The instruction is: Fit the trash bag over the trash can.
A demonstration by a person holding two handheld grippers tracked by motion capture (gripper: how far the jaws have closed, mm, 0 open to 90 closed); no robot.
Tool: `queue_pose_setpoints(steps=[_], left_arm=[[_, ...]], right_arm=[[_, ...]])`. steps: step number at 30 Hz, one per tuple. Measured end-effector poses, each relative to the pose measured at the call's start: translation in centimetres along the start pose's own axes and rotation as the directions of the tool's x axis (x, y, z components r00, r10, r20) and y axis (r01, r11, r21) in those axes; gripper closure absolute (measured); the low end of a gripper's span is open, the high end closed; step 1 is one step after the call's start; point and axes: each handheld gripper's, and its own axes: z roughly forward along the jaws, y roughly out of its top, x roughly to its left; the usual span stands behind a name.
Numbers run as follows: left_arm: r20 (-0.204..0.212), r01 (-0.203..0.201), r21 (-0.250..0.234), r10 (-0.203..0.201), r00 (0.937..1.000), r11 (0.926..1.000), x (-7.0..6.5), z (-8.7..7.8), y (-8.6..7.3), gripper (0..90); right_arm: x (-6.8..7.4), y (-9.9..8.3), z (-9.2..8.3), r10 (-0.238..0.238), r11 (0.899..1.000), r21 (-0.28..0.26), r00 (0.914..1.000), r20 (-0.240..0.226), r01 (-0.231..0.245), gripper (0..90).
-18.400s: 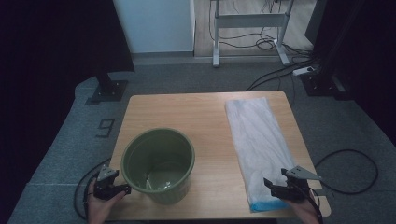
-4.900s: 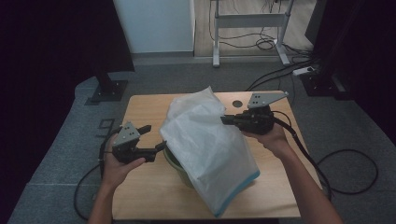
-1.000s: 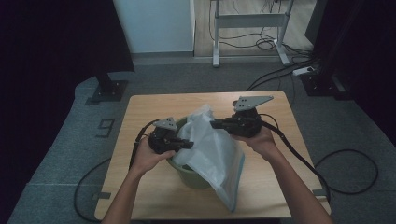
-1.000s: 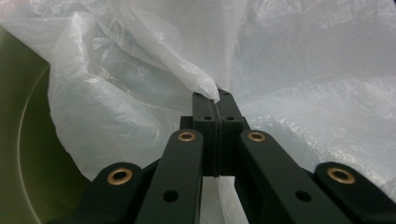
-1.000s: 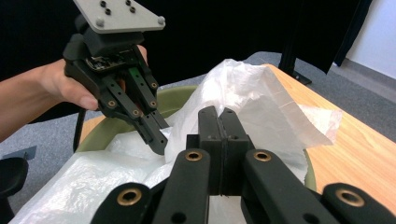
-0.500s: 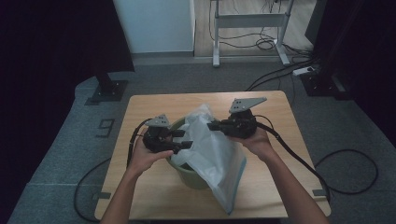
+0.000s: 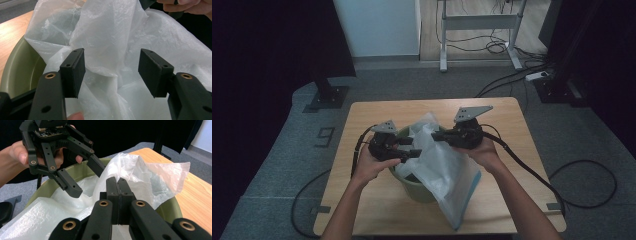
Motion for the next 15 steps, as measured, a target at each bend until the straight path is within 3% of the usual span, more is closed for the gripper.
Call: queue_pose_setpoints(steps=[6, 10, 15], left_arm=[[-0.004, 0.005, -0.013, -0.005, 1.0000, 0.9999, 0.05, -0.06, -0.16, 39.0], [-0.016, -0.006, 0.002, 0.006, 0.9999, 1.0000, -0.13, 0.24, -0.17, 39.1], [-0.040, -0.007, 0.008, 0.007, 0.9992, 0.9999, -0.13, -0.12, -0.58, 37.8]], right_arm=[[0.25, 0.24, -0.27, 0.008, 0.999, -0.042, 0.9993, -0.036, -0.010, 89.2], [0.50, 0.60, -0.44, 0.004, 0.998, -0.065, 0.9982, -0.059, -0.008, 89.2], [0.56, 0.75, -0.89, 0.002, 0.997, -0.072, 0.9986, -0.053, -0.006, 89.2]])
